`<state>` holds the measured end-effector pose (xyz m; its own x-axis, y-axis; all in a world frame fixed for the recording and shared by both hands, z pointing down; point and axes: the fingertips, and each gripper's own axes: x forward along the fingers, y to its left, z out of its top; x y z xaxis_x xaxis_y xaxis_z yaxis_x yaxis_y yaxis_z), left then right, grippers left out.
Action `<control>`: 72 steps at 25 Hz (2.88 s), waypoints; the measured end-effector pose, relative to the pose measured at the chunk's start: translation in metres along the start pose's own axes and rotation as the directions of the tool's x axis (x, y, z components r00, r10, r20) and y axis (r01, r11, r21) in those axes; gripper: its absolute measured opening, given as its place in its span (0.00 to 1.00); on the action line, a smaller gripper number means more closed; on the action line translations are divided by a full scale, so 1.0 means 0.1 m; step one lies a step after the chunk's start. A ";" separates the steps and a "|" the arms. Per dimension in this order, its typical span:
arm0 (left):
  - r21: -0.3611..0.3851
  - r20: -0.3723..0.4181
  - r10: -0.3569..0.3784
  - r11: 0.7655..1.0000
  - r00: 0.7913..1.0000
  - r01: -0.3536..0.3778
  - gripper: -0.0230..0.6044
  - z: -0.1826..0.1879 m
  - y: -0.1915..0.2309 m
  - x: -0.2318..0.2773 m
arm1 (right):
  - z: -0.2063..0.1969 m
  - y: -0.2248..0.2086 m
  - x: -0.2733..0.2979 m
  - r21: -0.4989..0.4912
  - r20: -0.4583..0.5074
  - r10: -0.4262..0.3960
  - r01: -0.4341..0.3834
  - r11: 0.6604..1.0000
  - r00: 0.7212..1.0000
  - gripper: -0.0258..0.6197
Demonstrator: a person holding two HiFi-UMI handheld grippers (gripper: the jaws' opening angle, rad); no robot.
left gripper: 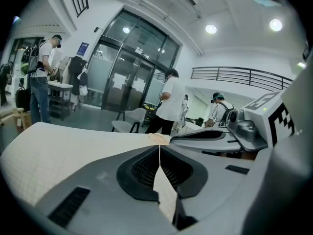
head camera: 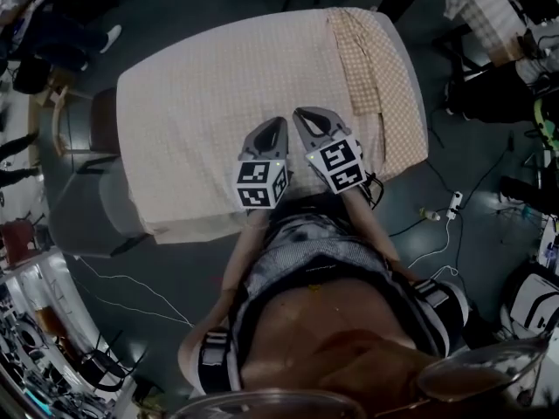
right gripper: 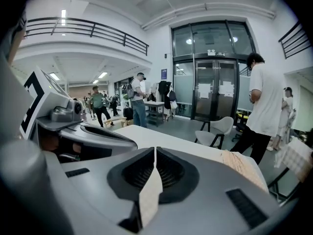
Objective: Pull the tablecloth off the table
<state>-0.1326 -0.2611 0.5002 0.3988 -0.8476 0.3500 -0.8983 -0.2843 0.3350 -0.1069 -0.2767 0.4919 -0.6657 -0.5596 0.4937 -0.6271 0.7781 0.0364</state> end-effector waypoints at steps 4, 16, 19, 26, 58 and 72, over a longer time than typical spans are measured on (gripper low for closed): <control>0.003 -0.030 0.026 1.000 0.999 -0.026 0.05 -0.11 0.04 0.09 | -0.12 -0.02 0.09 -0.009 -0.030 0.030 -0.031 0.999 0.999 0.14; 0.021 -0.169 0.058 0.998 0.984 -0.055 0.05 -0.68 0.15 0.24 | -0.95 -0.05 0.32 -0.024 -0.222 0.061 -0.068 0.997 0.973 0.14; 0.018 -0.208 0.060 0.998 0.976 -0.058 0.05 -0.84 0.17 0.27 | -1.15 -0.06 0.36 -0.030 -0.267 0.068 -0.079 0.996 0.961 0.14; 0.023 -0.298 0.052 0.999 0.953 -0.047 0.05 -1.21 0.22 0.32 | -1.58 0.02 0.44 -0.038 -0.378 0.106 -0.130 0.991 0.920 0.14; 0.255 -0.689 0.137 0.965 0.712 0.061 0.42 -2.83 0.54 0.39 | -2.92 0.16 0.52 -0.097 -0.717 0.154 -0.316 0.944 0.680 0.42; 0.169 -0.699 0.072 0.983 0.712 0.066 0.06 -2.81 0.50 0.45 | -2.86 0.31 0.62 -0.104 -0.643 0.168 -0.302 0.947 0.747 0.15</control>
<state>-0.1077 -0.1875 0.7781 0.3477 -0.3109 0.8846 -0.8881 -0.4115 0.2045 -0.0517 -0.2051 0.7723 -0.3420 -0.1040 0.9339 -0.3506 0.9362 -0.0241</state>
